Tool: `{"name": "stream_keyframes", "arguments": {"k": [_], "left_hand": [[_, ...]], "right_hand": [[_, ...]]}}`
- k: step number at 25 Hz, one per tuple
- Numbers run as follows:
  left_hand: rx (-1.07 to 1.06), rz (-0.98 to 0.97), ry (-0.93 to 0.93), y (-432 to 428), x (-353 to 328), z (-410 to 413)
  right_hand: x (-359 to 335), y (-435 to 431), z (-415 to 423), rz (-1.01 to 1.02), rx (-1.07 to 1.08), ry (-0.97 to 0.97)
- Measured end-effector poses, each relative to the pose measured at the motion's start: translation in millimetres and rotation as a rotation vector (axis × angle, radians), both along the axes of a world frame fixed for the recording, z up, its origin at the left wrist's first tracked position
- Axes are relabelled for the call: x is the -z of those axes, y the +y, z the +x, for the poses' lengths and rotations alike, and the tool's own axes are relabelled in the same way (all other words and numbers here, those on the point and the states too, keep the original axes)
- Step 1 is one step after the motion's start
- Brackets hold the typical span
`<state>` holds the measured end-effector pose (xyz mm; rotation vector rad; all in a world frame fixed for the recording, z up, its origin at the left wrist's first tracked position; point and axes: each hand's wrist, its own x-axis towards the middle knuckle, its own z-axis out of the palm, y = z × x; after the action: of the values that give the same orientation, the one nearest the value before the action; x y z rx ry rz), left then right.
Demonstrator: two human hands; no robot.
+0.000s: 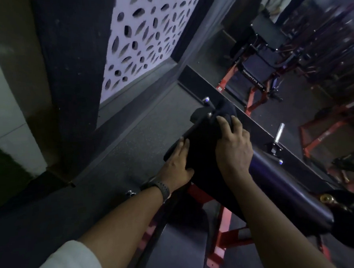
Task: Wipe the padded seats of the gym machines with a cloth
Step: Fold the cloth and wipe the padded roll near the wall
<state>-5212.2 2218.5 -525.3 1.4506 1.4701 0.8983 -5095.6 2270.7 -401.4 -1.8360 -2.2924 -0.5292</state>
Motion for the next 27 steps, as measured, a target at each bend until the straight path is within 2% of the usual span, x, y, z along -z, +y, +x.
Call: {"name": "stream_keyframes", "arguments": {"k": [2,5,8,10,12,16,19,23,27], "left_hand": [[-0.020,0.050,0.023,2,-18,5],[-0.110,0.140,-0.009,3,-44,25],[-0.124,0.227,-0.189,-2,-76,56],[-0.146,0.252,-0.363,-5,-96,79],[-0.144,0.230,-0.455,-7,-110,104],[-0.033,0.159,-0.380,-26,-129,171],[-0.025,0.212,-0.272,-44,-141,231],[-0.075,0.235,-0.275,-66,-151,301],[0.030,0.165,-0.330,-81,-154,353]], "right_hand": [[-13,-7,18,-0.037,0.119,0.178],[-37,-18,37,-0.019,0.182,0.539],[-43,-33,54,-0.071,0.182,0.997],[-42,-44,72,-0.122,0.179,1.197],[-40,-55,97,-0.153,0.175,1.306],[-40,-82,159,-0.190,0.126,1.415],[-44,-106,215,-0.127,0.117,1.555],[-54,-141,285,-0.021,0.146,1.757],[-53,-164,339,-0.040,0.084,1.882]]}}
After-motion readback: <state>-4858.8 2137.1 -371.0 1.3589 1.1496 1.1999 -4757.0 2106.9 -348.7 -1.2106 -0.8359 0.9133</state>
